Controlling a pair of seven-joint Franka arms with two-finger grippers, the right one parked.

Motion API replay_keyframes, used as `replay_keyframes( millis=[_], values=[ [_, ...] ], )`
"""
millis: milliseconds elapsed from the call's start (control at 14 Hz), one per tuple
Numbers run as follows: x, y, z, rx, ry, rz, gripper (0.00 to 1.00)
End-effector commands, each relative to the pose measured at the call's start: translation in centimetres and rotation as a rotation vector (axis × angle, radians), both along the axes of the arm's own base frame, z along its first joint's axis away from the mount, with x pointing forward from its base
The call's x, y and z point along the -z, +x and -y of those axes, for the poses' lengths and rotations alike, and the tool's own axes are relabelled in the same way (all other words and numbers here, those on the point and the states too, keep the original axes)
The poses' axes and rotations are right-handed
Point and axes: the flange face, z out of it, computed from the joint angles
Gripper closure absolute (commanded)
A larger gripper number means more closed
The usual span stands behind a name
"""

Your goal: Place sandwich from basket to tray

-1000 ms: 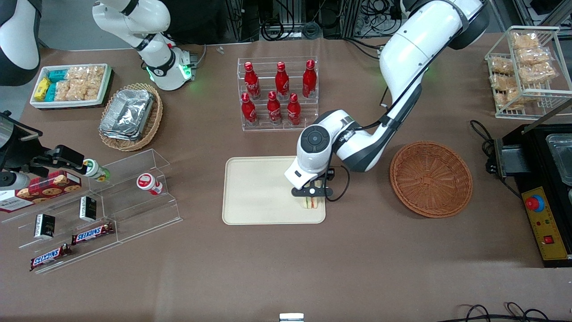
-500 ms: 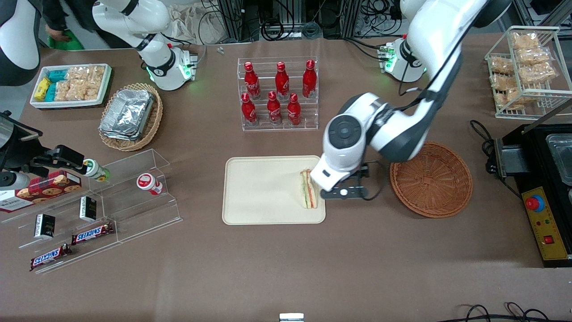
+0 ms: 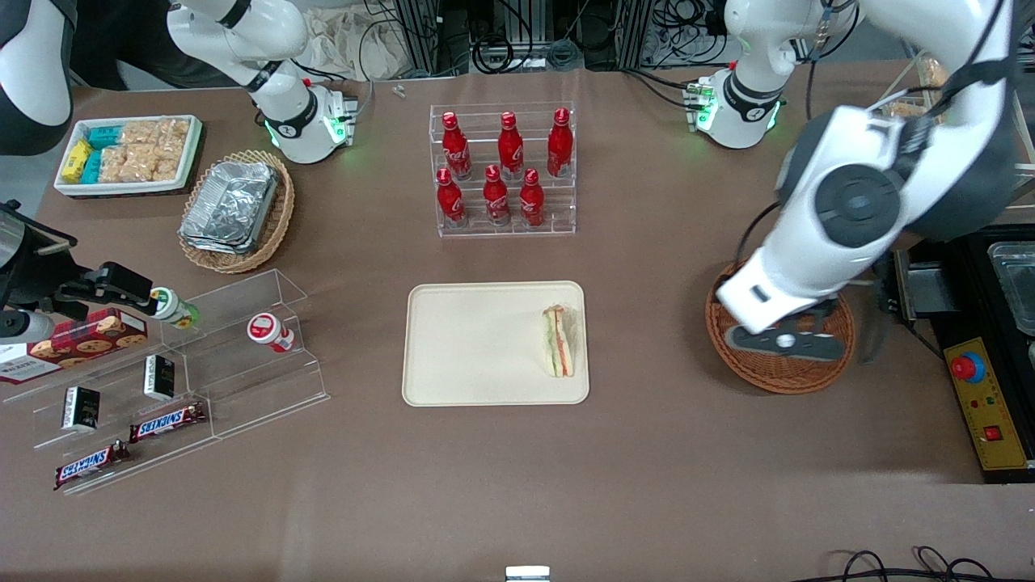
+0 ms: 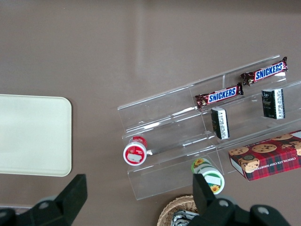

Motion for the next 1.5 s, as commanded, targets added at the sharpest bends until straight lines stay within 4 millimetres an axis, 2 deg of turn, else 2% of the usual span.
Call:
replay_keyframes(
  millis=[0,214,500,929,1000,1071,1214,1429],
  values=[
    [-2.4,-0.6,-4.5,-0.057,0.005,-0.013,0.00],
    [-4.3,-0.5,-5.9,-0.084,0.013,-0.006,0.00],
    [-4.3,-0.4,-6.5,-0.093,0.020,-0.003,0.00],
    [-5.0,-0.1,-11.0,-0.159,0.010,0.005,0.00],
    [-4.9,0.1,-12.4,-0.187,0.012,0.006,0.00],
    [-5.0,0.1,-12.3,-0.198,-0.004,0.006,0.00],
    [-5.5,0.0,-13.9,-0.232,-0.042,0.009,0.00],
    [-6.1,-0.3,-14.6,-0.178,-0.061,0.008,0.00]
  ],
)
